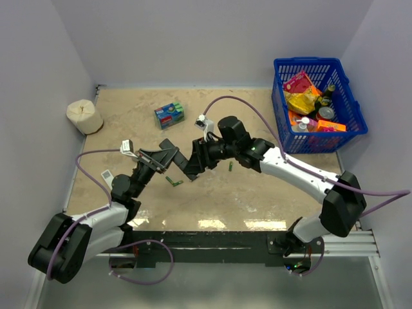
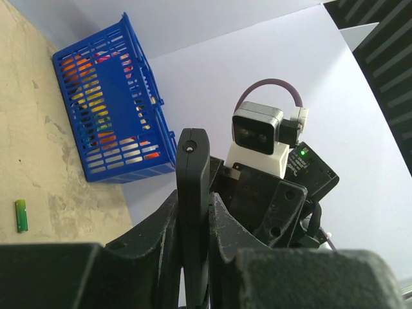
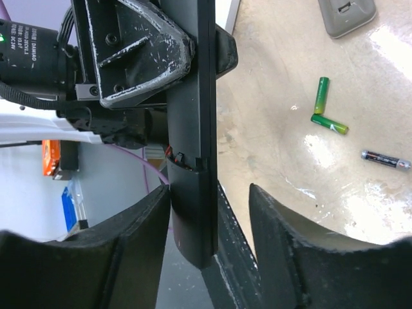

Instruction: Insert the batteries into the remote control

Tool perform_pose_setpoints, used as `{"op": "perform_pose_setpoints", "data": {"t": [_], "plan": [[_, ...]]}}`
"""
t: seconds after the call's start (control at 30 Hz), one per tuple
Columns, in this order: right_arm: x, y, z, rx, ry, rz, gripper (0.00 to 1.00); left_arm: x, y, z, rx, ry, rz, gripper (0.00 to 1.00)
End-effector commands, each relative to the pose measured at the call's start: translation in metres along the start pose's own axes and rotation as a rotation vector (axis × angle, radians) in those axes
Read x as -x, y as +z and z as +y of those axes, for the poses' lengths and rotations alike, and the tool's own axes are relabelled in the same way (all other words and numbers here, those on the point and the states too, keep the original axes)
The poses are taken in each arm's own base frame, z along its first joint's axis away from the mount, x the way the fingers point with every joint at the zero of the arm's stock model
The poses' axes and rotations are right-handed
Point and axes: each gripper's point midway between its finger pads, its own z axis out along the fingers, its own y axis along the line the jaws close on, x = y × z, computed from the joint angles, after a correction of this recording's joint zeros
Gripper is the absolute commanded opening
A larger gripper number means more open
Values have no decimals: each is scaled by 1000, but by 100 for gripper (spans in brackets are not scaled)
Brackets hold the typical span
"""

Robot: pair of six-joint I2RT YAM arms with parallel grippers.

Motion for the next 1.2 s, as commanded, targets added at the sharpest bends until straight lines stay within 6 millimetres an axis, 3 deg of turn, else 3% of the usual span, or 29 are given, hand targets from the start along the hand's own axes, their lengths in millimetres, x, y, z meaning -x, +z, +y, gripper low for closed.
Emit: {"op": "perform_pose_setpoints", "data": {"t": [0.0, 0.23, 0.47, 0.83, 0.9, 1.17], "plan": [[7, -1, 10, 53, -22, -22, 52, 3, 5, -41, -136, 9, -5, 0], [5, 3, 7, 52, -10, -21, 29, 2, 7, -47, -154, 17, 3, 0], [5, 3, 6, 107, 22, -32, 15, -1, 4, -59, -203, 18, 18, 0], [4, 2, -1, 149, 91, -39, 14, -6, -5, -93, -360, 69, 30, 0], [2, 1, -5, 154, 117, -37, 10, -8, -7, -98, -388, 81, 44, 0], [2, 5, -1, 219, 106, -18, 10, -13, -13, -123, -513, 105, 70, 0]]}}
